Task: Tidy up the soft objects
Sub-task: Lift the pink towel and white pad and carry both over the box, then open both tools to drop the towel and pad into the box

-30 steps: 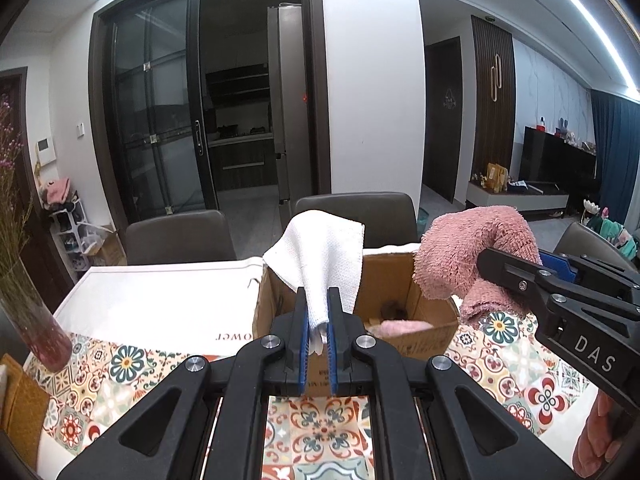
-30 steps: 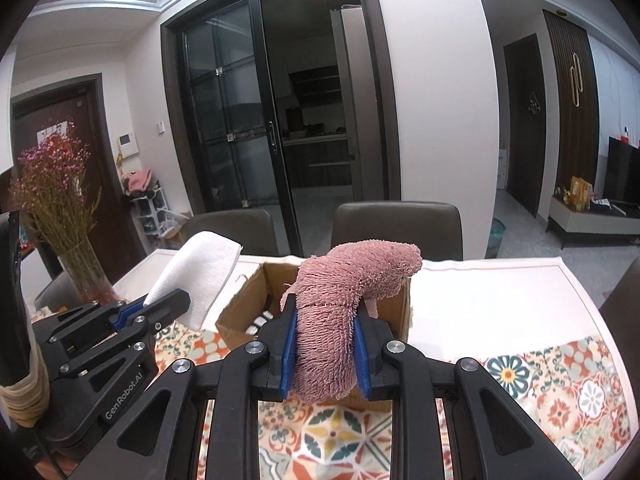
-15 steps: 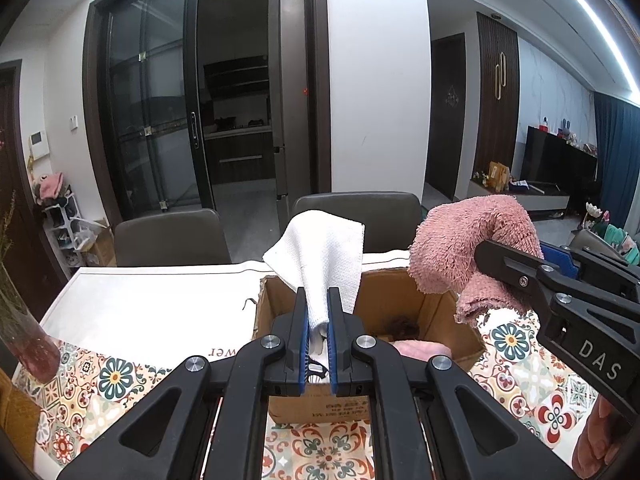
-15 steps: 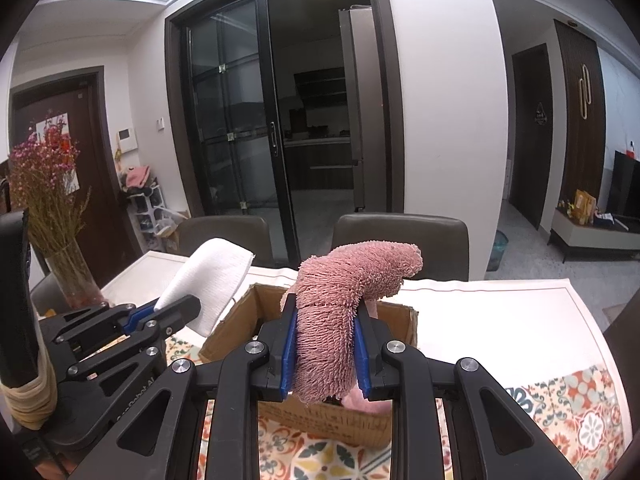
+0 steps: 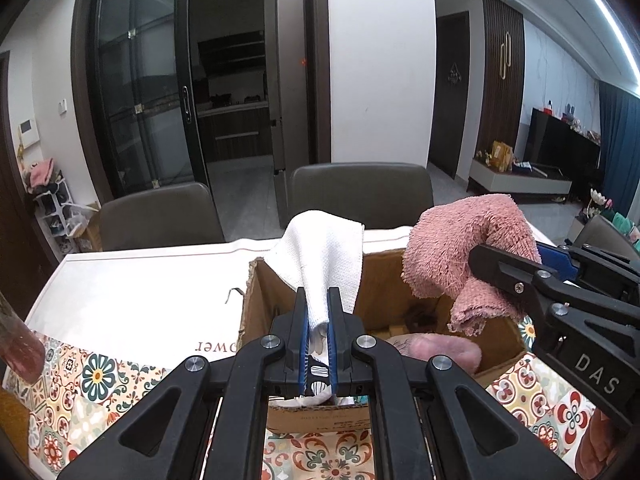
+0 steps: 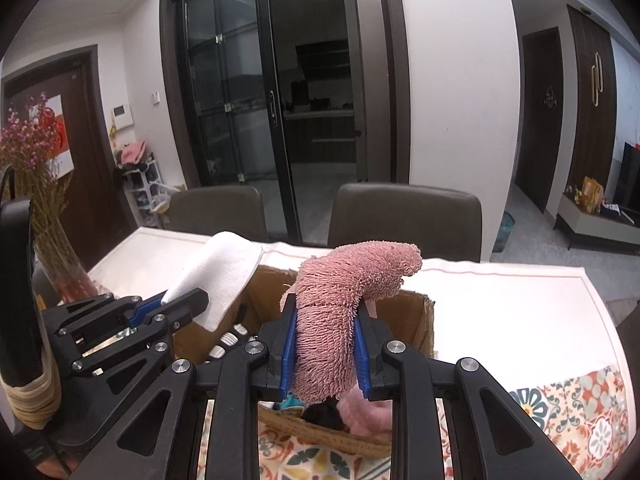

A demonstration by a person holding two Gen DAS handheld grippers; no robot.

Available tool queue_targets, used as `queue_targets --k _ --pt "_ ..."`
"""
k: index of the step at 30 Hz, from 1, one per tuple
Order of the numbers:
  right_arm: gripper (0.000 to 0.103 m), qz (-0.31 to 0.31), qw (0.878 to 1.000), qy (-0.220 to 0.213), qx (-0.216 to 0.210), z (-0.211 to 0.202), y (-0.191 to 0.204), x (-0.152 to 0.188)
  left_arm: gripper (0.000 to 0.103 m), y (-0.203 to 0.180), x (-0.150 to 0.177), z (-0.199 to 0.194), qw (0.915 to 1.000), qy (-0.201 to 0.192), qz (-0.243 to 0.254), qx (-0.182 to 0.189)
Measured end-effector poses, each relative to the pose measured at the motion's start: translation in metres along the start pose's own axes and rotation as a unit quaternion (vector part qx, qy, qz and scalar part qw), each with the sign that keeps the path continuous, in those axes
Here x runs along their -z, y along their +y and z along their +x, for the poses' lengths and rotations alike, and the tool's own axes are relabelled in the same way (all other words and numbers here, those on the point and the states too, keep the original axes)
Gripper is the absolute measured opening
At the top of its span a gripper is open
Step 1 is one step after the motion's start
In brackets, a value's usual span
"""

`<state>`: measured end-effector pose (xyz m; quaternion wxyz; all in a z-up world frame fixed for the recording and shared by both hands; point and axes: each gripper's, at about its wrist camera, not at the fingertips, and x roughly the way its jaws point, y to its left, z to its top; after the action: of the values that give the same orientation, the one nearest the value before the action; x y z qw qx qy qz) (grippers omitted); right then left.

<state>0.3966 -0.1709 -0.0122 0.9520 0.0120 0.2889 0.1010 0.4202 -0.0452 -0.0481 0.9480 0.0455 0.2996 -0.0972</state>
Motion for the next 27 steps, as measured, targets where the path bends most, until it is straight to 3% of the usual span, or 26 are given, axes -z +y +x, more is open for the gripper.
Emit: queue_targets --k 16,19,21,23,27 --pt "0.025 0.005 0.996 0.094 -0.005 0.062 -0.013 0.024 0.01 -0.007 0.013 0.05 0.9979 0.062 0.015 -0.006" --pt "0.027 0.006 0.994 0.107 -0.005 0.071 -0.015 0.026 0.015 -0.008 0.015 0.055 0.9976 0.066 0.018 -0.009" --pt "0.029 0.01 0.994 0.113 -0.008 0.073 -0.017 0.026 0.024 -0.008 0.014 0.056 0.9976 0.067 0.018 -0.007" --pt "0.039 0.015 0.993 0.115 -0.011 0.075 -0.019 0.026 0.025 -0.007 0.014 0.055 0.9978 0.064 0.016 -0.007" --pt "0.044 0.013 0.995 0.103 -0.001 0.069 -0.019 0.023 0.03 -0.005 0.013 0.049 0.9982 0.057 0.015 -0.013"
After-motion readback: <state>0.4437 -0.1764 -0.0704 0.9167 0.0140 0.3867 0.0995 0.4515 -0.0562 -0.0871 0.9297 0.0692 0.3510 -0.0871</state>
